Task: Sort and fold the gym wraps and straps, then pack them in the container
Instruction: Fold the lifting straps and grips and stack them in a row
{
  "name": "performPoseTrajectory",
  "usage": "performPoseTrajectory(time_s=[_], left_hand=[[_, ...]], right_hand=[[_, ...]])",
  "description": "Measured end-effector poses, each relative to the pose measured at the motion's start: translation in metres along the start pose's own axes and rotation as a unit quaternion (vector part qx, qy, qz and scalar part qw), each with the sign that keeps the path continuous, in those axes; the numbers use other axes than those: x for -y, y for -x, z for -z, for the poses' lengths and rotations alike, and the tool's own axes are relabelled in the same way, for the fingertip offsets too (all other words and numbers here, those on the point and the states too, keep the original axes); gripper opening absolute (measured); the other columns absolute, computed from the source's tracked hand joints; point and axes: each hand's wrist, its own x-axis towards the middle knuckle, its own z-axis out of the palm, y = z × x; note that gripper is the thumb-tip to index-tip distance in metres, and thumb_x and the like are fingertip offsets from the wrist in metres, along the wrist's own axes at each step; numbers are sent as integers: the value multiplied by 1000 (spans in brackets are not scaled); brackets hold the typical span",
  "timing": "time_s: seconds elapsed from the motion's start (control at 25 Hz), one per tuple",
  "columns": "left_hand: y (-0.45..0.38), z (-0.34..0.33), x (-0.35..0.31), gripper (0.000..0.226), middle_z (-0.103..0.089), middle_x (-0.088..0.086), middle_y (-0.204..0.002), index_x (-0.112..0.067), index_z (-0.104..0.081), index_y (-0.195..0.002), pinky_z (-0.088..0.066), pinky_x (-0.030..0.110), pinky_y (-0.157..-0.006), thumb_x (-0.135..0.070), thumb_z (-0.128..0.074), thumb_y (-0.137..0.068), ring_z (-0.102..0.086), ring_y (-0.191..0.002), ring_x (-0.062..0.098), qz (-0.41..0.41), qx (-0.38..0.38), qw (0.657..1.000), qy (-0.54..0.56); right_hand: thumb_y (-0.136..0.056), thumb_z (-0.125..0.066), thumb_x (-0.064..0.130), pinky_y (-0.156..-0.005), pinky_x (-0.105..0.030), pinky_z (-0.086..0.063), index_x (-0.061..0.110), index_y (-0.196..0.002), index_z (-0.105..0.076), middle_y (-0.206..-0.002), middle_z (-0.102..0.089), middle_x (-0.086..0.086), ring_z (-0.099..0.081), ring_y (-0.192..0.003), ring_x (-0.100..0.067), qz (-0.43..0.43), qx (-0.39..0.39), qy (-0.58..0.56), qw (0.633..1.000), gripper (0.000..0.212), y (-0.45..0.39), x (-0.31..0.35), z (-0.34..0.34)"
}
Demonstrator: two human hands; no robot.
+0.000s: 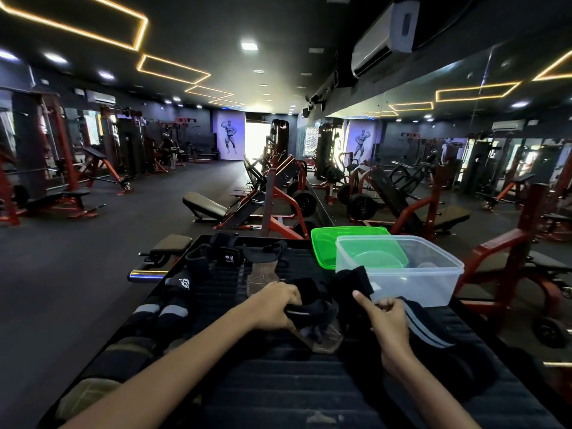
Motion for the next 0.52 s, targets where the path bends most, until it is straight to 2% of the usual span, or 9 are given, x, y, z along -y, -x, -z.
performPoseTrajectory(time_s=[0.08,0.16,0.24,0.32,0.44,0.52], left_hand=[[11,-4,1,37,-54,5,-127,-8,-66,-113,-25,28,-106,-22,-70,-79,-45,-120,20,-9,23,999,-32],[24,-11,0,38,-51,3,-129,-12,-64,-116,-17,31,-111,-23,-66,-80,-41,-123,18,-5,52,996,-67],[35,-18,-1,38,-54,4,-124,-12,-62,-116,-20,32,-109,-25,-64,-81,-43,-122,19,8,70,994,-88],[45,-23,-2,34,-59,4,-118,-14,-60,-113,-23,32,-108,-29,-62,-83,-45,-119,19,38,66,994,-81],[54,-27,-5,28,-62,1,-114,-15,-60,-107,-21,30,-108,-34,-57,-87,-49,-117,17,113,9,993,-44],[54,-30,-9,30,-62,2,-117,-16,-56,-111,-19,34,-109,-36,-51,-91,-50,-119,19,182,-33,982,-34]], right_hand=[[-73,-78,31,-63,-31,-42,22,-70,-40,-75,-50,-4,-50,-73,-18,-76,107,-46,990,40,-3,0,-3],[-79,-73,25,-71,-29,-43,22,-63,-42,-79,-50,-8,-51,-81,-18,-79,171,-39,981,35,-1,-1,-7],[-83,-68,17,-75,-29,-41,22,-62,-41,-81,-52,-8,-52,-83,-16,-54,161,-51,984,34,-3,0,-6],[-87,-60,8,-74,-27,-42,21,-65,-40,-78,-54,-4,-55,-79,-14,-44,157,-120,979,32,-5,7,-1],[-93,-50,6,-69,-27,-47,19,-68,-40,-69,-63,1,-61,-69,-11,-45,172,-213,961,29,-7,20,10],[-94,-47,7,-62,-25,-49,19,-67,-39,-62,-63,5,-60,-62,-8,-34,172,-217,960,31,-5,26,16]])
